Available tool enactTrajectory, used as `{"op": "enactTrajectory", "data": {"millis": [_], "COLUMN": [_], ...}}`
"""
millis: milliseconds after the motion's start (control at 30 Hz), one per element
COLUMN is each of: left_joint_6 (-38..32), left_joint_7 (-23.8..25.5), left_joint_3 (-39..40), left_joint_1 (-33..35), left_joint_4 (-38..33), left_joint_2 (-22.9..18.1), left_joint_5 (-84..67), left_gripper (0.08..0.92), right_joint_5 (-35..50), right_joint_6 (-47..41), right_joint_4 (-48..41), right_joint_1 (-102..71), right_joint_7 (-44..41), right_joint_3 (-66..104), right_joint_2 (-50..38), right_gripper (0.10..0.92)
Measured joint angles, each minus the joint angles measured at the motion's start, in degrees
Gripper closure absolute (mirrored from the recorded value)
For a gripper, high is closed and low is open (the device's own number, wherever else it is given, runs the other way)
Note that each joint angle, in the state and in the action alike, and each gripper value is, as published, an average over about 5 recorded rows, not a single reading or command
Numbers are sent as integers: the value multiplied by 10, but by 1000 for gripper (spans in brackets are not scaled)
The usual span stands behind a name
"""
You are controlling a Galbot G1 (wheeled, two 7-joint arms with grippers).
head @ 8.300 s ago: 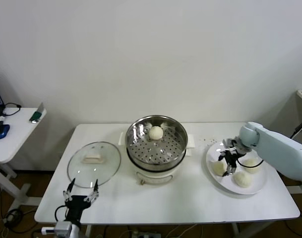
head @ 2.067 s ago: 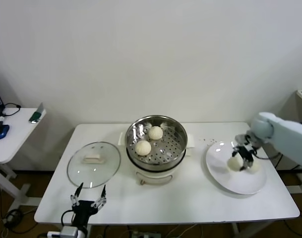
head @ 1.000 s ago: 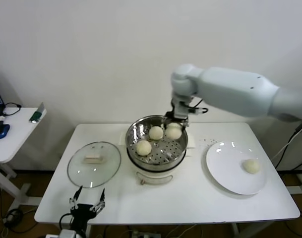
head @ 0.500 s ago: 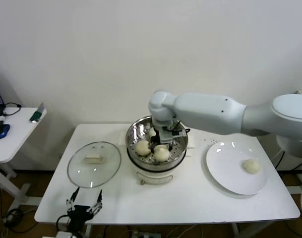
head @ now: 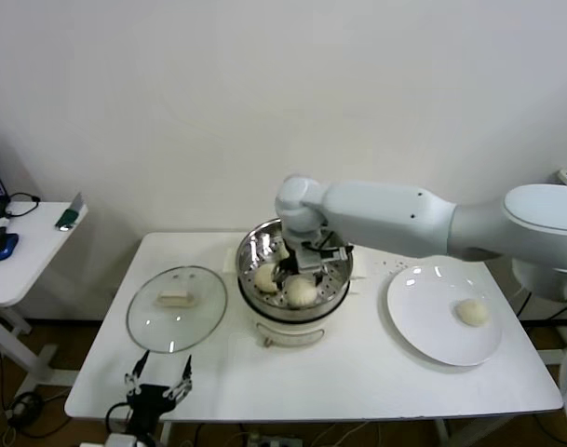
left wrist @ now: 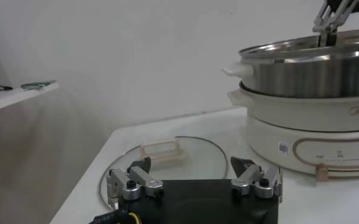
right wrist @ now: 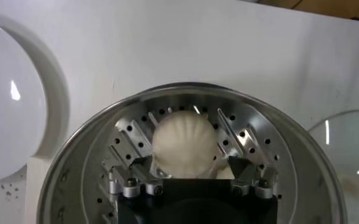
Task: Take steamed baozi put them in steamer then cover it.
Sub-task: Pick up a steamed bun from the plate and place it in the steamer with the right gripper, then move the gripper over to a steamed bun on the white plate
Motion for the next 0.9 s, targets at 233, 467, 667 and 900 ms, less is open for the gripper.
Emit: {"op": "enactTrajectory", "data": {"millis": [233,467,667,900], "left_joint_6": [0,2,2,4], "left_joint_7": [-1,-2,-2,-2], "left_joint_3": [3,12,18,18], "left_joint_1": [-1,-5,-7,-7], "left_joint_4": [-2,-3,-3,-3], "left_joint_2": [0,3,4,6], "left_joint_5": [4,10,15,18], "left_gripper": [177,177,177,177], "right_joint_5": [42,142,219,235], "right_joint_6": [-24,-117,-227,-316], "right_joint_4": [-16,-31,-31,-45], "right_joint_1": [44,95,106,47], "right_joint_7": [33,73,69,46], "right_joint_3": [-19,-79,-104,-70], "right_joint_2": [-46,-118,-196,-288], "right_gripper": [203,203,203,203]}}
